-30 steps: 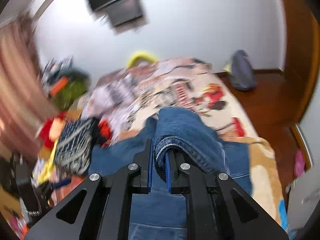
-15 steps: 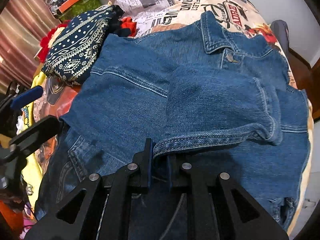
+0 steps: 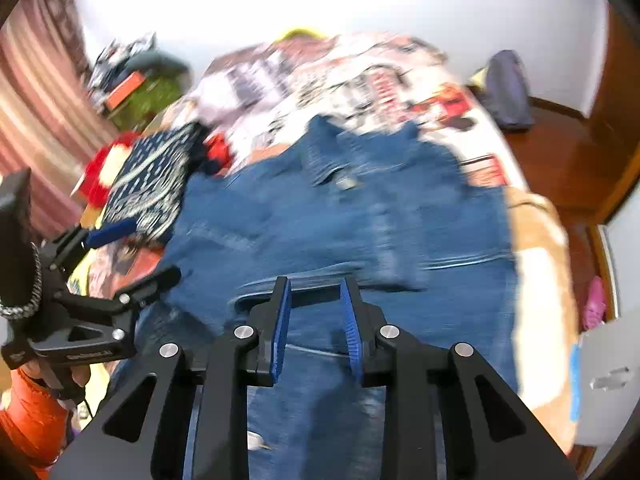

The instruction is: Fold large clothes

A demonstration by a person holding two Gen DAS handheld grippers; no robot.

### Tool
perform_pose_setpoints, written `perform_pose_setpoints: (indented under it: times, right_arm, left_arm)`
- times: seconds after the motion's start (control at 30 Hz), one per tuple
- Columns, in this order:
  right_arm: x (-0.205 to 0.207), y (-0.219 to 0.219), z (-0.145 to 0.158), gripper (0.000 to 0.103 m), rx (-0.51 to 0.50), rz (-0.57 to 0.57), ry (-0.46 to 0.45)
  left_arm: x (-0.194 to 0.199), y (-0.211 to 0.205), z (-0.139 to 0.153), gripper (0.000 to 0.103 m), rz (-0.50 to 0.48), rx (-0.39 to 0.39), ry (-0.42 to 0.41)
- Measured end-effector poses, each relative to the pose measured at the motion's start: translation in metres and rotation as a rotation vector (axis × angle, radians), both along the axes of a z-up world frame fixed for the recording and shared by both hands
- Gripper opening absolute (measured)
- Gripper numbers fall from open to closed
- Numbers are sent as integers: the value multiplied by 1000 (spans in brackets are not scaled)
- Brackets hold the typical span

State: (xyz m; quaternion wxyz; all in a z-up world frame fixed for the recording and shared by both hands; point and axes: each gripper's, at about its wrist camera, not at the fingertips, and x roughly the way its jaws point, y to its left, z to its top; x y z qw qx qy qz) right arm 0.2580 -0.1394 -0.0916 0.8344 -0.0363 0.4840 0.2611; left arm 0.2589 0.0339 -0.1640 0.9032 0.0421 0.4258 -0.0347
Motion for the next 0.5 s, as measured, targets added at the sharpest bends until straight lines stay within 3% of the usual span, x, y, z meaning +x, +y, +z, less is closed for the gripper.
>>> perform_pose_setpoints:
  times: [0.2,0.33,0.5]
  right_arm:
    - [4,-57,6,33,-3,-144,-43]
    - [5,-73,-12,34,-58,-194,-30]
    - [17,-86,-44,34,-54,-198,53]
  left_arm:
    - [29,-51,-24,93,-113,89,60]
    - [47,-70,-46,93,-154,120,120]
    - [65,-93,-74,93,-194,206,166]
